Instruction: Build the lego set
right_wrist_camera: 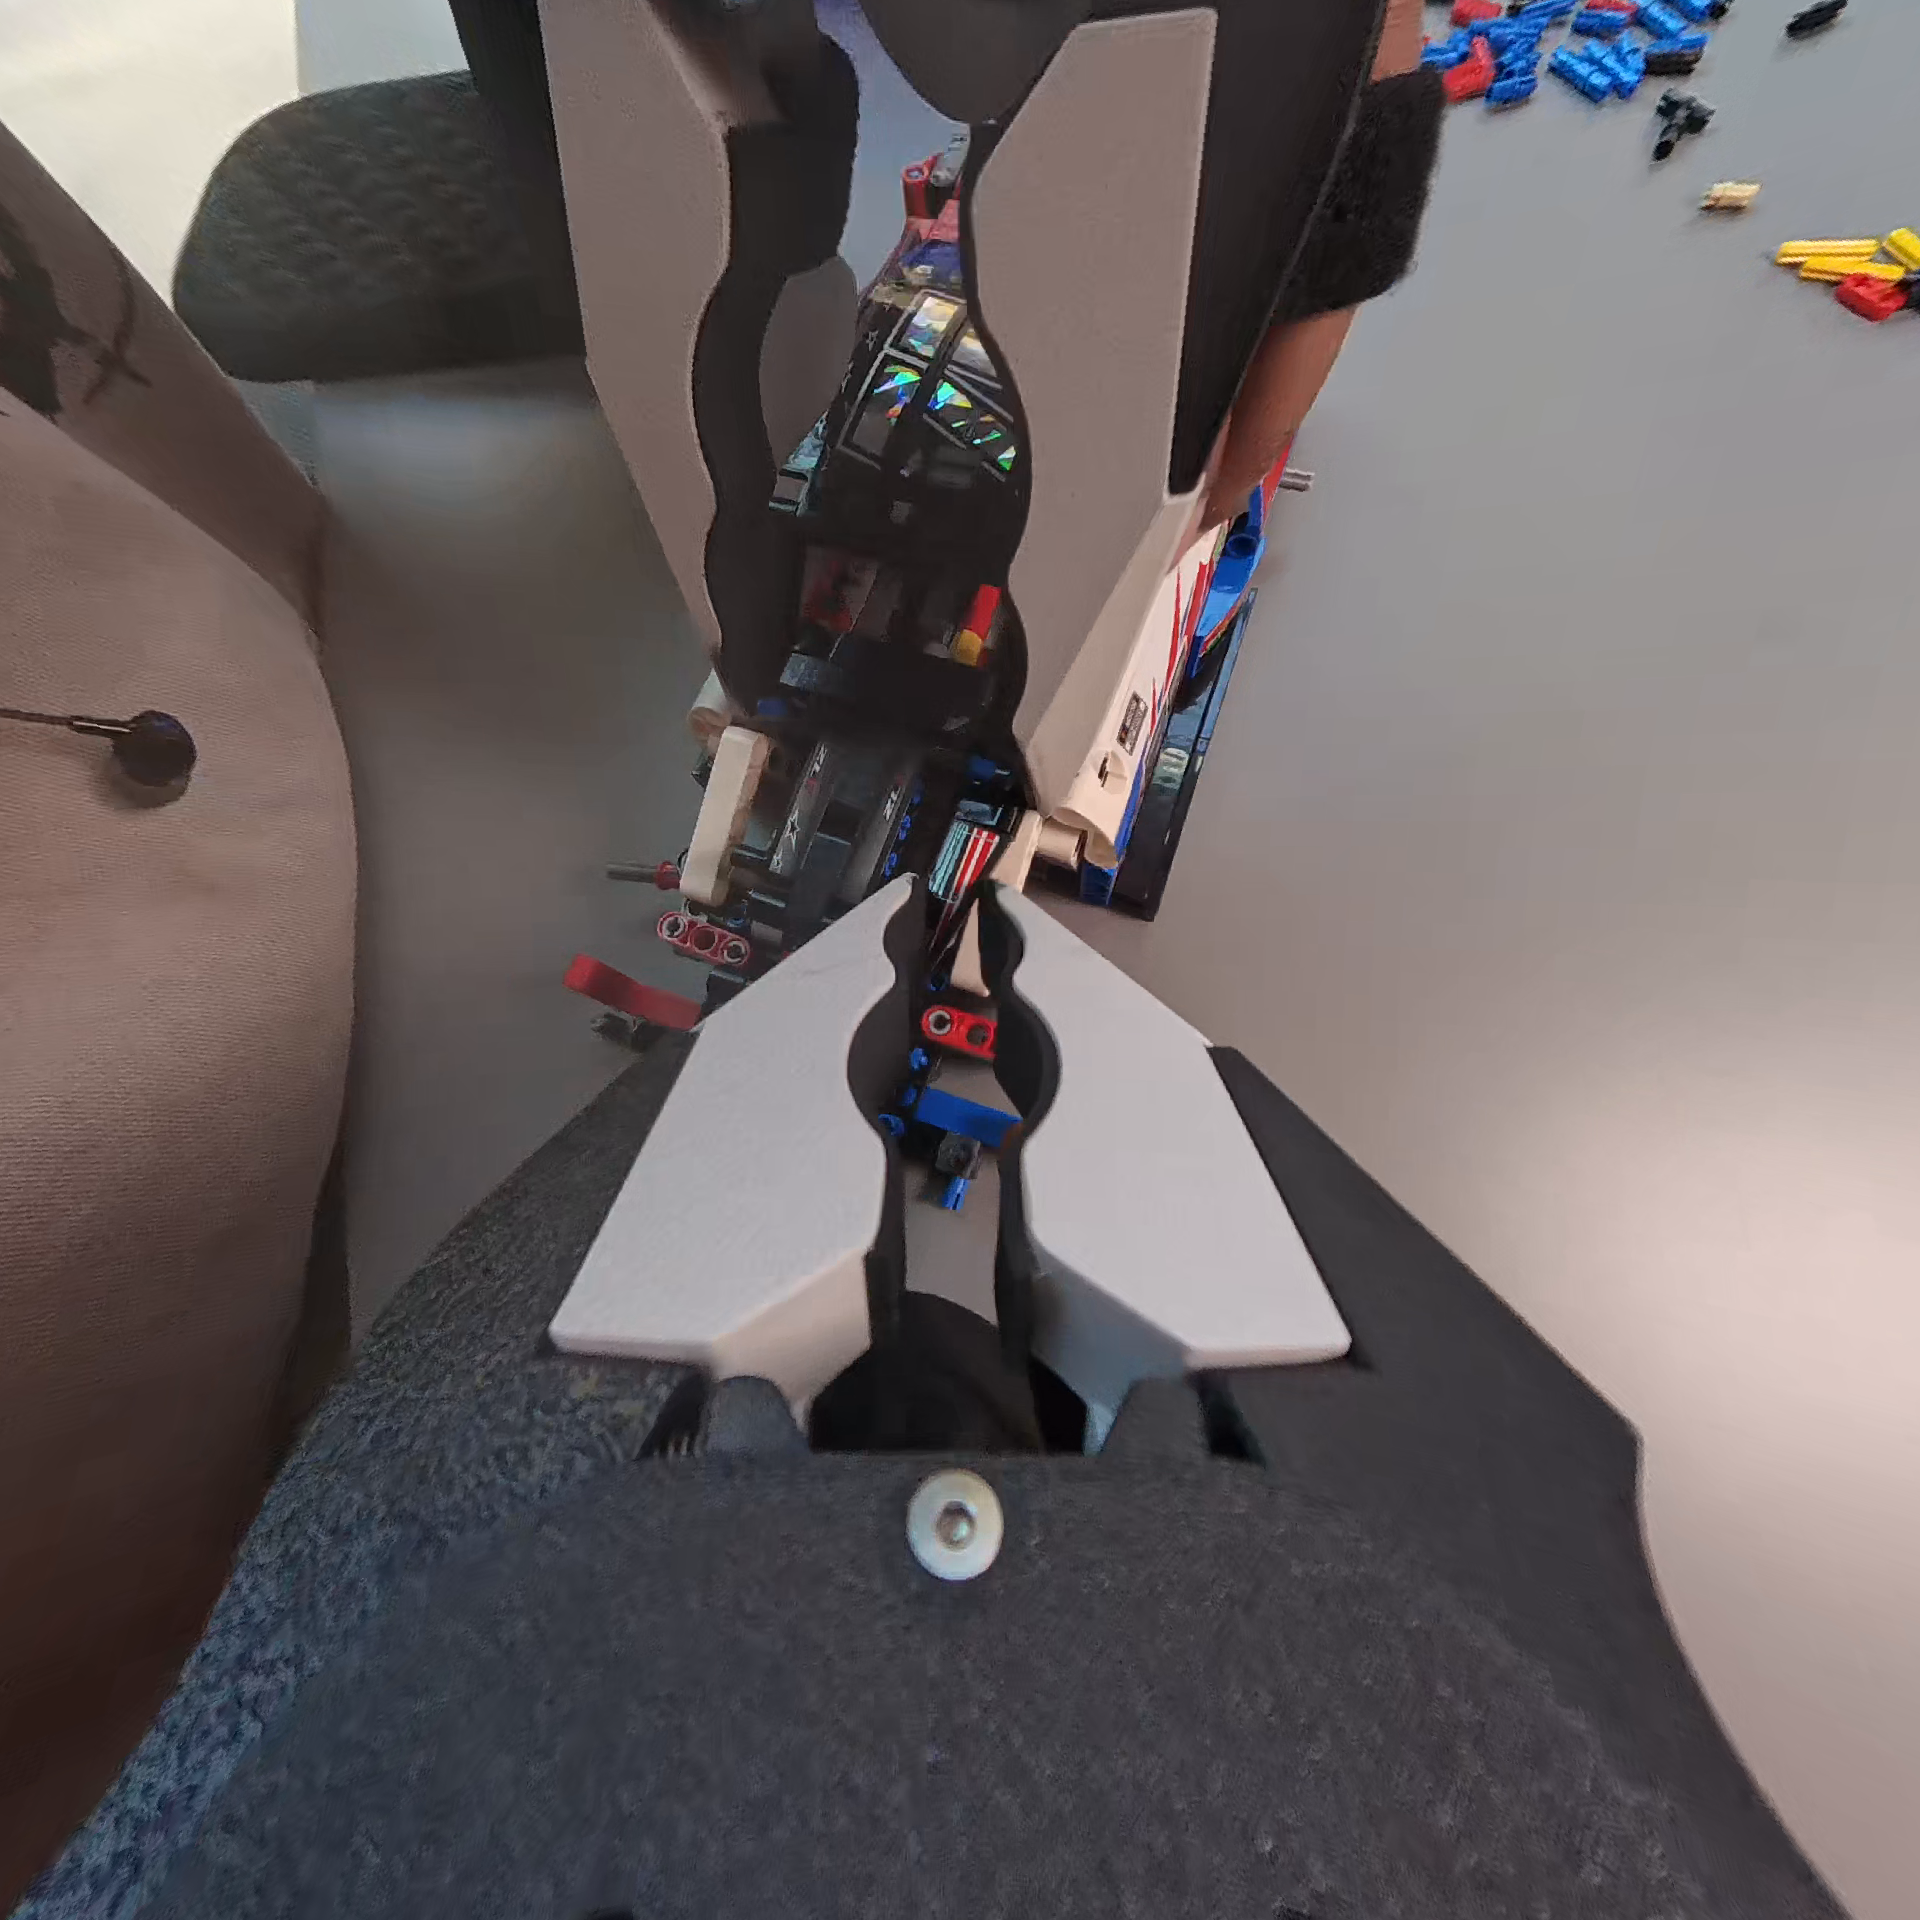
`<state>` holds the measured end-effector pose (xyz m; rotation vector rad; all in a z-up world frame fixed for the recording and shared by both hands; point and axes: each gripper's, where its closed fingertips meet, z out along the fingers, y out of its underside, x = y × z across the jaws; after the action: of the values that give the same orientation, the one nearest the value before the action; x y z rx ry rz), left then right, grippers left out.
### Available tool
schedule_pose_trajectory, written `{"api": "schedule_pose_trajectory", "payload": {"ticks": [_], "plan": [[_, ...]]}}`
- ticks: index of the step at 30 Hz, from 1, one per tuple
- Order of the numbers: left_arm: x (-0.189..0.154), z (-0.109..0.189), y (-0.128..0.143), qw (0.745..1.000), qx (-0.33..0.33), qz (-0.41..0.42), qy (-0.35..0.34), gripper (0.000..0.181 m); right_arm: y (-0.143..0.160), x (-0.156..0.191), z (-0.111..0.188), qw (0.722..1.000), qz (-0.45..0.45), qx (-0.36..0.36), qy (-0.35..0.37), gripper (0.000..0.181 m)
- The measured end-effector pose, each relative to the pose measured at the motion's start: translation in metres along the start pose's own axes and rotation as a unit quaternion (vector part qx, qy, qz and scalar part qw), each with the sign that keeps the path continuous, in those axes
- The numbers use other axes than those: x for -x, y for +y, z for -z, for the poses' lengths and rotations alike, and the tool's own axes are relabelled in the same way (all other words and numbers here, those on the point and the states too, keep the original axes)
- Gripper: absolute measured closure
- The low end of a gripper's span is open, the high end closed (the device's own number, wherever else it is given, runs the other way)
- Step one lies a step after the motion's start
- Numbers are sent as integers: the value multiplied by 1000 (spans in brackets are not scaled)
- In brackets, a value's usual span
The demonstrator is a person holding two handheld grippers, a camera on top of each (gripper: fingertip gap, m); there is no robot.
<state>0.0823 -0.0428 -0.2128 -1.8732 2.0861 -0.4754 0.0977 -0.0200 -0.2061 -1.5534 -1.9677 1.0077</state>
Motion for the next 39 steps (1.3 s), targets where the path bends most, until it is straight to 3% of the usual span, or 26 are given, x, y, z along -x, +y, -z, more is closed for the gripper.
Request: {"api": "schedule_pose_trajectory", "payload": {"ticks": [13, 16, 23, 28, 39], "plan": [[-2, 0, 0, 1000, 0, -7, 6, 119, 0, 2, -1, 979, -168, -70, -93, 178], [-2, 0, 0, 1000, -2, -7, 9, 120, 0, 3, 0, 991, -115, -51, -50, 175], [-2, 0, 0, 1000, -14, -6, 8, 119, 5, 20, -3, 998, -12, 24, 61, 133], [-2, 0, 0, 1000, -21, -9, 8, 120, 8, 18, -11, 987, -8, 54, 153, 136], [-3, 0, 0, 1000, -25, -14, 7, 120, 9, 19, -12, 984, -59, 49, 162, 138]]}}
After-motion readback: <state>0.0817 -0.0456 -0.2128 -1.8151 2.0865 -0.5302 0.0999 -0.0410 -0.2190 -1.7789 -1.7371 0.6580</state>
